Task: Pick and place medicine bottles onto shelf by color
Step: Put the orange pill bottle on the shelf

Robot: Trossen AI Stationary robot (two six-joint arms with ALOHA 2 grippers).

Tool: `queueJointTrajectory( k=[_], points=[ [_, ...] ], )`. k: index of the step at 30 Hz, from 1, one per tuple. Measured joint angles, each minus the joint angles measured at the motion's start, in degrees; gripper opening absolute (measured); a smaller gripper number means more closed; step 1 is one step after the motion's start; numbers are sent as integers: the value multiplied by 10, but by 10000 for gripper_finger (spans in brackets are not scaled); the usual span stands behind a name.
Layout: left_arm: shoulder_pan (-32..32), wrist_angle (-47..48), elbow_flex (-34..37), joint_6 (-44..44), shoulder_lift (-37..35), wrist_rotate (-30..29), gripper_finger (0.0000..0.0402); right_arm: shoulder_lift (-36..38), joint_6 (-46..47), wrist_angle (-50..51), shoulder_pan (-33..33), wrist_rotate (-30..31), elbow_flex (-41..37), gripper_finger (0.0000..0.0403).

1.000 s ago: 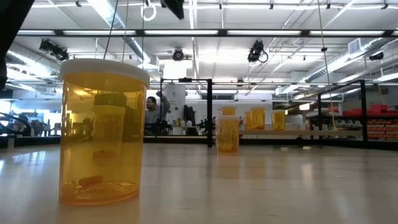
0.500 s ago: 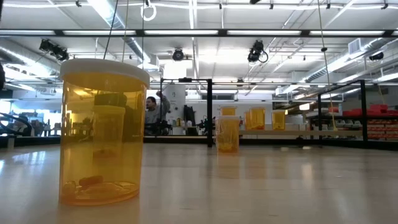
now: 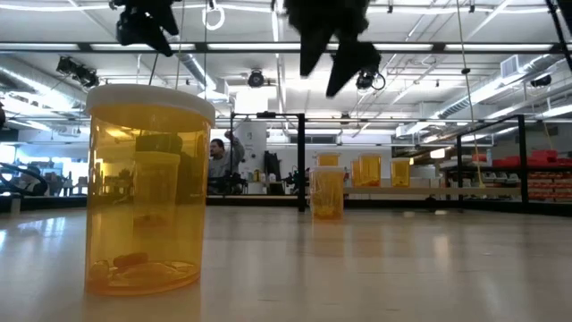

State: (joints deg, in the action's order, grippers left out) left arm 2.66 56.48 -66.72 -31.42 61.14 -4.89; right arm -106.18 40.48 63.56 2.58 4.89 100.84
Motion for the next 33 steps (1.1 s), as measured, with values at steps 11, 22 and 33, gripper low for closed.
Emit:
queueJointTrajectory(
  k=[11, 22, 33],
  points=[
    [-17, -56, 64, -70, -57, -1, 204, -80, -2, 7, -45, -30, 0, 371],
    [-23, -60, 64, -71, -57, -4, 202, -126, 1, 13, -47, -39, 0, 398],
    [-23, -68, 64, -85, -57, -11, 193, -143, 18, 17, -45, -42, 0, 396]
  ],
)
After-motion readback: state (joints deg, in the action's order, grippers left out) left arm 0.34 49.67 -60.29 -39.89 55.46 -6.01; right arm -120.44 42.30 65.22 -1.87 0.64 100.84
